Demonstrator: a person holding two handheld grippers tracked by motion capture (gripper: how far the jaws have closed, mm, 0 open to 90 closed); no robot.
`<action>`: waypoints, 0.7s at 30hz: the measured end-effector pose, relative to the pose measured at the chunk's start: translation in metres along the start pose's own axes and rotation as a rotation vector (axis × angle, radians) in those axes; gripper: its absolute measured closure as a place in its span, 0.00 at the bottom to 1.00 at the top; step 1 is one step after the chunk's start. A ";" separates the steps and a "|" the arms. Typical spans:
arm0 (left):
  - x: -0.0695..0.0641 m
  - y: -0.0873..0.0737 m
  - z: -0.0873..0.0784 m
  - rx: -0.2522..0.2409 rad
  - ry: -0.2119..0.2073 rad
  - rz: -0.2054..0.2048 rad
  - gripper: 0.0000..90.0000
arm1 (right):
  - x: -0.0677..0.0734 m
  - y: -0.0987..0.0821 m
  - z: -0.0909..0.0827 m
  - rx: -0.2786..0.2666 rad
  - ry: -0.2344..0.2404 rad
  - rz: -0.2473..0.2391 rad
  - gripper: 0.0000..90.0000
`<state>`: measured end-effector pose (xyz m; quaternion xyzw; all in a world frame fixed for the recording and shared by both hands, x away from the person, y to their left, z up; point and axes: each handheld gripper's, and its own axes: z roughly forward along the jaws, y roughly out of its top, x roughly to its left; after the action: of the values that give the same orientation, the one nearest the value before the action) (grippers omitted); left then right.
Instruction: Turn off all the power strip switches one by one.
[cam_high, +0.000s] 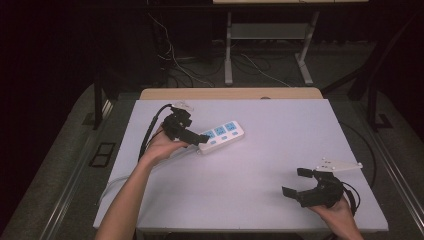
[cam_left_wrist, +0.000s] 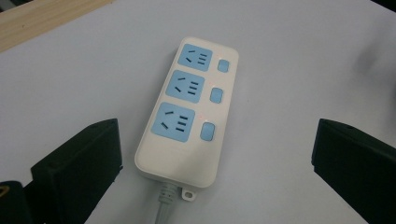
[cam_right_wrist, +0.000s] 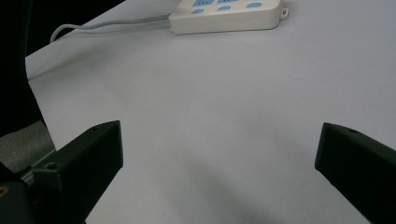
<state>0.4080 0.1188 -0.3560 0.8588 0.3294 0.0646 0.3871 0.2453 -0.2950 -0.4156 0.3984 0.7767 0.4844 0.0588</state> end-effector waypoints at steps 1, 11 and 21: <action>0.000 0.001 0.001 0.000 0.001 -0.001 0.00 | 0.000 0.000 0.000 0.000 0.000 0.000 0.01; 0.000 0.014 0.009 0.019 0.014 0.029 0.07 | 0.000 0.000 0.000 0.001 0.000 0.000 0.01; 0.003 0.016 0.019 0.011 0.062 0.023 0.24 | 0.000 0.000 0.001 0.008 0.000 -0.002 0.01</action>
<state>0.4248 0.1013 -0.3583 0.8622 0.3318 0.0938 0.3712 0.2455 -0.2941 -0.4160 0.3981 0.7788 0.4813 0.0579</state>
